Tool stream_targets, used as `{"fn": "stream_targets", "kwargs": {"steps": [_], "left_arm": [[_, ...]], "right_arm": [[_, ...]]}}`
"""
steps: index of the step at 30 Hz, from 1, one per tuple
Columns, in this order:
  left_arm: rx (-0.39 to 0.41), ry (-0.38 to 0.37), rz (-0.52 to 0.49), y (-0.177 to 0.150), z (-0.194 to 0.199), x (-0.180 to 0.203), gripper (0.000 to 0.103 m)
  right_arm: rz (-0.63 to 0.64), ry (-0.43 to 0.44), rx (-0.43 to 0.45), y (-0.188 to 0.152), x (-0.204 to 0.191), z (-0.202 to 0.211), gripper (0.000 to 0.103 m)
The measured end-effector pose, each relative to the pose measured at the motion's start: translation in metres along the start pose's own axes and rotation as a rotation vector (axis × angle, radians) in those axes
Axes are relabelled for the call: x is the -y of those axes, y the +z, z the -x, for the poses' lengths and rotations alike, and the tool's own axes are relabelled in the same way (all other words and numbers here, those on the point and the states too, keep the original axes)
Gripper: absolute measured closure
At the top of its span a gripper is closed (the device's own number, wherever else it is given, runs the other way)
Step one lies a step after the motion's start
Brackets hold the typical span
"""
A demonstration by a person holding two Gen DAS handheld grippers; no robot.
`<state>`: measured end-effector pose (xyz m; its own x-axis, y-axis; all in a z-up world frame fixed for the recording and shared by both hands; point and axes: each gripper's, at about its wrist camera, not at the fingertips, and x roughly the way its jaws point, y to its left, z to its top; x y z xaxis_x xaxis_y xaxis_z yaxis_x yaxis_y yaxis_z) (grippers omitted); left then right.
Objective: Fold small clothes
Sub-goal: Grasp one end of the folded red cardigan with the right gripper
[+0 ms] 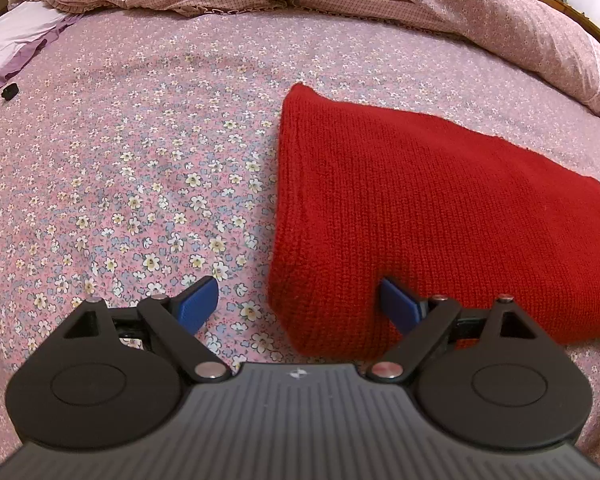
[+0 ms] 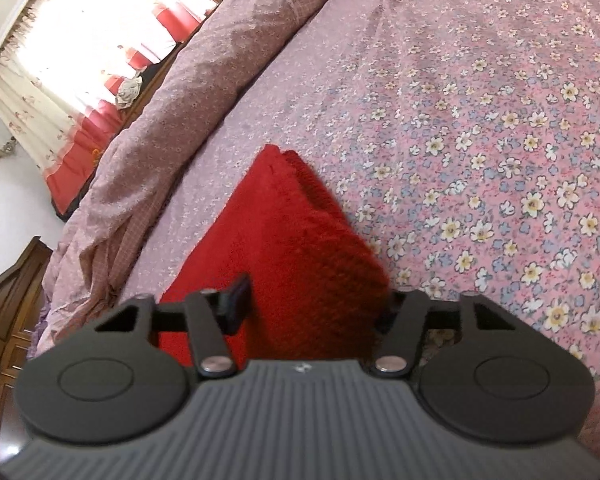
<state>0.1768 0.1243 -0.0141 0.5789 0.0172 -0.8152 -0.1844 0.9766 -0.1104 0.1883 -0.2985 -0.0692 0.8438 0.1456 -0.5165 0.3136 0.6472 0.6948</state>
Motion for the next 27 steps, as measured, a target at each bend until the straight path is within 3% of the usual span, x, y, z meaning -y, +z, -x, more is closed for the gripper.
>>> {"fn": "stream_targets", "kwargs": {"steps": [8, 27], "left_arm": [[0.001, 0.008, -0.003, 0.000, 0.005, 0.000, 0.012], [0.039, 0.032, 0.022, -0.004, 0.040, -0.020, 0.012]], "right_arm": [[0.070, 0.038, 0.021, 0.000, -0.010, 0.010, 0.068], [0.480, 0.163, 0.122, 0.003, -0.101, 0.041, 0.070]]}}
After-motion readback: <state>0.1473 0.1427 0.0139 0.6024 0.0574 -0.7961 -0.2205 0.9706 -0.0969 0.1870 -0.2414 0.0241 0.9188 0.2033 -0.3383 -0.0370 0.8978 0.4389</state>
